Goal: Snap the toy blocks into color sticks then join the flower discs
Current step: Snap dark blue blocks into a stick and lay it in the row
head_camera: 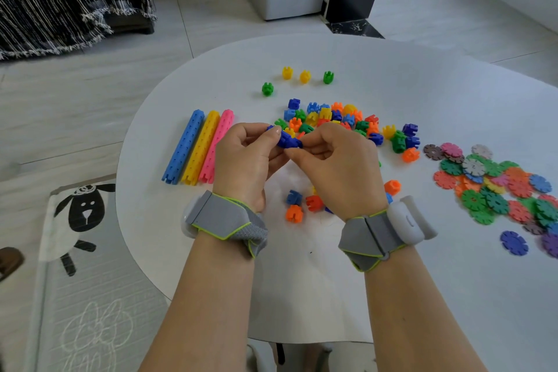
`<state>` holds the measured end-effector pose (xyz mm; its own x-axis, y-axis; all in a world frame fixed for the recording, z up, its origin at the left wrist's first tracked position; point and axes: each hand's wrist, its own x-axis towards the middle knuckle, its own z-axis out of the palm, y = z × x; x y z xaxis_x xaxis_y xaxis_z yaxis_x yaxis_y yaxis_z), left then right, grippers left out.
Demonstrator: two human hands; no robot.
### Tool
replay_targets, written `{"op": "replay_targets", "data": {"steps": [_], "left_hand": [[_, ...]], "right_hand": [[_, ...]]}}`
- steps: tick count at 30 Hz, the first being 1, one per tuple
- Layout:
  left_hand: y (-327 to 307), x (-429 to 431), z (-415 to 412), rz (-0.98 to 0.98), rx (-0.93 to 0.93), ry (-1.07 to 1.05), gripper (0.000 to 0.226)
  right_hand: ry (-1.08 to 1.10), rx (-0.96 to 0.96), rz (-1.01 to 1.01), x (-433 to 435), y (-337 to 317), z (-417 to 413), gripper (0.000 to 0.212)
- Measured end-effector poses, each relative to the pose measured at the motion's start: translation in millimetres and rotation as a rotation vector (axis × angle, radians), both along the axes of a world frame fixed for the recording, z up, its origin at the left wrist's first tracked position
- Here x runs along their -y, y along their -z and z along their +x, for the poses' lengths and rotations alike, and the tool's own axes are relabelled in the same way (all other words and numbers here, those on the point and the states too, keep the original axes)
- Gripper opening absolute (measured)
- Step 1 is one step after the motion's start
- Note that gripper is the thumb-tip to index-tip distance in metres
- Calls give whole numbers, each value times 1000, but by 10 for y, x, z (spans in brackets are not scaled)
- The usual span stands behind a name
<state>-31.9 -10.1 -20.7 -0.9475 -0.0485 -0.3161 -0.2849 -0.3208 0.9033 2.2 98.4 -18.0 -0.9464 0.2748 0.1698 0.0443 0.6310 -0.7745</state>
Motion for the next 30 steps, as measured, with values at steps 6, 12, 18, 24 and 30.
{"op": "replay_targets", "data": {"steps": [6, 12, 18, 24, 30], "left_hand": [[14, -8, 10, -29, 21, 10, 6], [28, -15, 19, -122, -30, 21, 7], [0, -41, 51, -134, -27, 28, 6], [-53, -58, 110, -115, -26, 87, 7], [-120, -108, 197, -81, 27, 150, 15]], "right_hand": [[2, -10, -12, -13, 25, 13, 13], [-2, -55, 44, -11, 40, 35, 13], [-11, -138, 69, -24, 54, 78, 14], [23, -174, 42, -68, 51, 151, 15], [4, -92, 61, -168, -3, 248, 16]]}}
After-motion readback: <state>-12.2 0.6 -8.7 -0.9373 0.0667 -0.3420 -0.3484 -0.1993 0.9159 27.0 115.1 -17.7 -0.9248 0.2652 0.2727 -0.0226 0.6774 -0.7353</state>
